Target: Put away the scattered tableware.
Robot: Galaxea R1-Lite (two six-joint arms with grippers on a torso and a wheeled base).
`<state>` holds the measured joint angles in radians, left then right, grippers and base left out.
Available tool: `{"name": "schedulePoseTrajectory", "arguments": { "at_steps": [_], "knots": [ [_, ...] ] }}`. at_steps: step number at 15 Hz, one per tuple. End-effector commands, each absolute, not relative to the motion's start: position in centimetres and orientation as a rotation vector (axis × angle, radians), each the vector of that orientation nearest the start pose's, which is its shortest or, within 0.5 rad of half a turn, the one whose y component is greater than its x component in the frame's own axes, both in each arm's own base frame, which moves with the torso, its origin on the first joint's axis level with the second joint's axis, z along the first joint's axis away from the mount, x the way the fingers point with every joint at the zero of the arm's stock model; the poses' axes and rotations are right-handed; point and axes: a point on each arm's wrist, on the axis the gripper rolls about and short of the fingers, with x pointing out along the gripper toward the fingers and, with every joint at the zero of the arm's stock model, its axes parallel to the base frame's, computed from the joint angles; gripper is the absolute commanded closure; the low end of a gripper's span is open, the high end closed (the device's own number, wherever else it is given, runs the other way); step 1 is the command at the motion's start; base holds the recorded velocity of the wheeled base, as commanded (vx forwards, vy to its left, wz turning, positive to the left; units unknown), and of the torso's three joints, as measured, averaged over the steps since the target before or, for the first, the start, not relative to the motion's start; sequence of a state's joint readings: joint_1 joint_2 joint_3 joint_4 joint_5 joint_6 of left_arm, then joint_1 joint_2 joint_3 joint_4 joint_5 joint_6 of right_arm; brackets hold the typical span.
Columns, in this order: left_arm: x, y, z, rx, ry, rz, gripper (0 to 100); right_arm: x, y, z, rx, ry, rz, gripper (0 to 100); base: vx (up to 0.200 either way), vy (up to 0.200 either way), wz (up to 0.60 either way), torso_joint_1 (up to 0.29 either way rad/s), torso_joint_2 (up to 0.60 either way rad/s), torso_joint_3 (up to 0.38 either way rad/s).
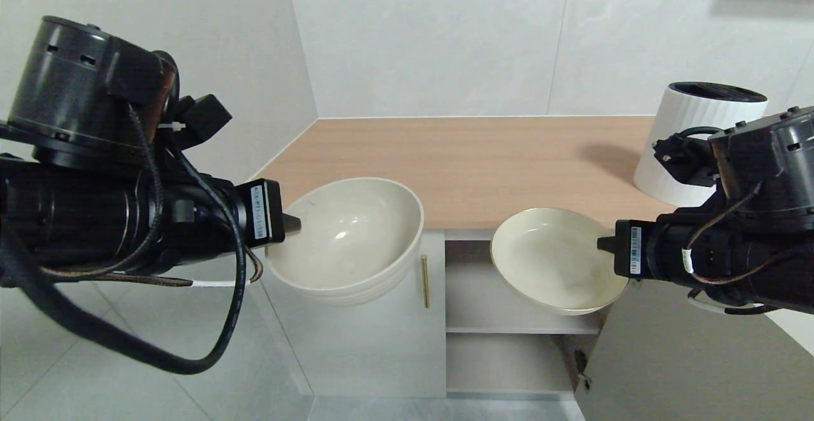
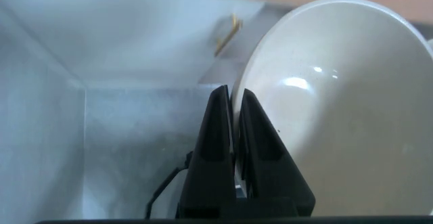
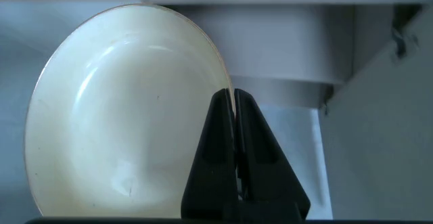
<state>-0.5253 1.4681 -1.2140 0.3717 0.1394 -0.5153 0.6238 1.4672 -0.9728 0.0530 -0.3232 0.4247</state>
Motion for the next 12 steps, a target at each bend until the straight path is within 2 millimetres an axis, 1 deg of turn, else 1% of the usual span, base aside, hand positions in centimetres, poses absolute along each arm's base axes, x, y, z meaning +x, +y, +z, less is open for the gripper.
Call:
{"name": "schedulePoseTrajectory", "arguments": {
  "at_steps": [1, 6, 9, 12],
  "knots": [
    [21.04, -11.9, 26.48, -0.284, 0.682, -0.209, 100, 20.32, 13.76, 22.9, 0.155, 0.538, 0.184, 100, 0.0, 0.0, 0.0, 0.0, 0.0, 0.0],
    [21.29, -12.04, 26.19, -0.278, 0.691, -0.206, 100, 20.36, 13.79, 22.77, 0.147, 0.543, 0.184, 100, 0.0, 0.0, 0.0, 0.0, 0.0, 0.0],
    [21.73, -12.3, 25.66, -0.27, 0.711, -0.2, 100, 20.76, 14.07, 22.24, 0.136, 0.56, 0.178, 100, 0.0, 0.0, 0.0, 0.0, 0.0, 0.0],
    [21.8, -12.34, 25.58, -0.269, 0.713, -0.199, 100, 20.9, 14.21, 22.01, 0.13, 0.567, 0.173, 100, 0.0, 0.0, 0.0, -0.113, 0.34, 0.211]
  ]
}}
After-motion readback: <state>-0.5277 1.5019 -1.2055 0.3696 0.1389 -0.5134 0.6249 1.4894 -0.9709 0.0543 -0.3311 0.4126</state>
